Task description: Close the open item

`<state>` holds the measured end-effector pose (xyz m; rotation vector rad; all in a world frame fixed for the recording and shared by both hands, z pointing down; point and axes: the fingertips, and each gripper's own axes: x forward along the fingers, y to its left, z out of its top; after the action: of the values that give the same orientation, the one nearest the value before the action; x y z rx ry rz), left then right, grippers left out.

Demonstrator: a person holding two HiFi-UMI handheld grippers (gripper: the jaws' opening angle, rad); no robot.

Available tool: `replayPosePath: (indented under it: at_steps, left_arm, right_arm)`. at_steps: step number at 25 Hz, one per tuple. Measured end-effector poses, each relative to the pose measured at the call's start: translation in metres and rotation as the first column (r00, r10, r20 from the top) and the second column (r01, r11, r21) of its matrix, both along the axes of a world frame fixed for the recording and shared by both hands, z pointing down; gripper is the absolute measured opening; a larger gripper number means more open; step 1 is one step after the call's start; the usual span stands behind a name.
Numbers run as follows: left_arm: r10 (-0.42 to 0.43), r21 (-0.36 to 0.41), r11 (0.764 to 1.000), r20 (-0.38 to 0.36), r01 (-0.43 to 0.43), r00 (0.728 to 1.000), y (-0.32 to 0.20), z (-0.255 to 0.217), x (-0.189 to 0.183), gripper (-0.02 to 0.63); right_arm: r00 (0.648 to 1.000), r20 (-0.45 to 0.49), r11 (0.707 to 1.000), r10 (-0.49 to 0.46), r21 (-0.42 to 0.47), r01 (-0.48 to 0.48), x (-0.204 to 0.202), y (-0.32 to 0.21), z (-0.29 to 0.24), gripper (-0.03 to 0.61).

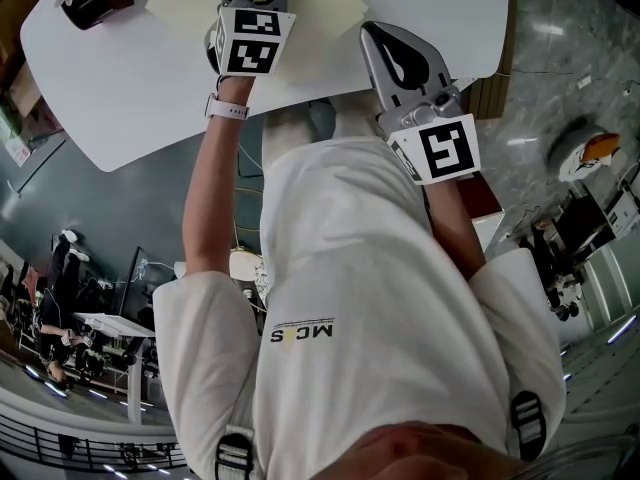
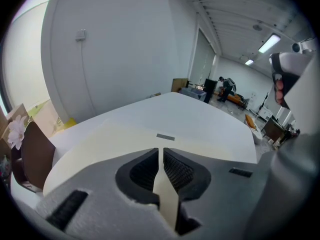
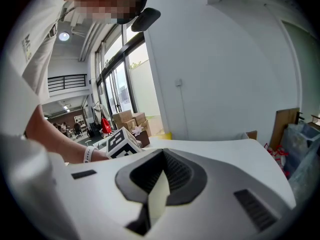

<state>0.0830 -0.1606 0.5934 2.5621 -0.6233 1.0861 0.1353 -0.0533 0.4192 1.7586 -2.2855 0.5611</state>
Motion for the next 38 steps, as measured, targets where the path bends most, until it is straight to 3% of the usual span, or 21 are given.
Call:
replayPosePath:
  at_steps: [5, 11, 18, 24, 28, 35, 38]
  left_arm:
    - [0.055, 0.001, 0.998, 0.079, -0.055, 0.995, 0.001, 0.009, 0.009, 0.048]
    - [0.072, -0.007, 0.997, 0.123, -0.072, 0.99, -0.002, 0.014, 0.018, 0.048]
    - [0.022, -0.098, 0.995, 0.147, -0.008, 0.989, -0.003, 0.023, 0.016, 0.04]
    - [0.069, -0.127, 0.991, 0.211, -0.043, 0.975, -0.002, 0.029, 0.018, 0.038]
    - [0.06, -0.197, 0.98, 0.19, -0.022, 0.98, -0.003, 0.028, 0.018, 0.038]
    - [0.157, -0.118, 0.984, 0.239, -0.132, 0.958, 0.002, 0.02, 0.019, 0.029]
    - [0.154, -0.089, 0.986, 0.208, -0.138, 0.966, 0.003, 0.007, 0.02, 0.029]
  right_arm:
    - [1.0, 0.004, 1.0, 0.004, -0.004, -0.004, 0.003, 0.0, 0.002, 0.014]
    - [1.0, 0.011, 1.0, 0.013, -0.004, -0.013, 0.009, 0.0, 0.003, 0.014]
    - [1.0, 0.014, 1.0, 0.023, -0.001, -0.023, 0.014, -0.001, 0.005, 0.014]
    - [1.0, 0.022, 1.0, 0.012, 0.012, -0.012, 0.011, -0.003, 0.004, 0.014]
    - [1.0, 0.022, 0.999, -0.001, 0.034, 0.0, 0.001, -0.006, -0.003, 0.014]
    - [1.0, -0.002, 0.996, -0.012, 0.089, 0.012, -0.003, -0.006, -0.026, 0.014]
    - [1.0, -0.016, 0.994, -0.01, 0.107, 0.012, -0.004, -0.004, -0.033, 0.014]
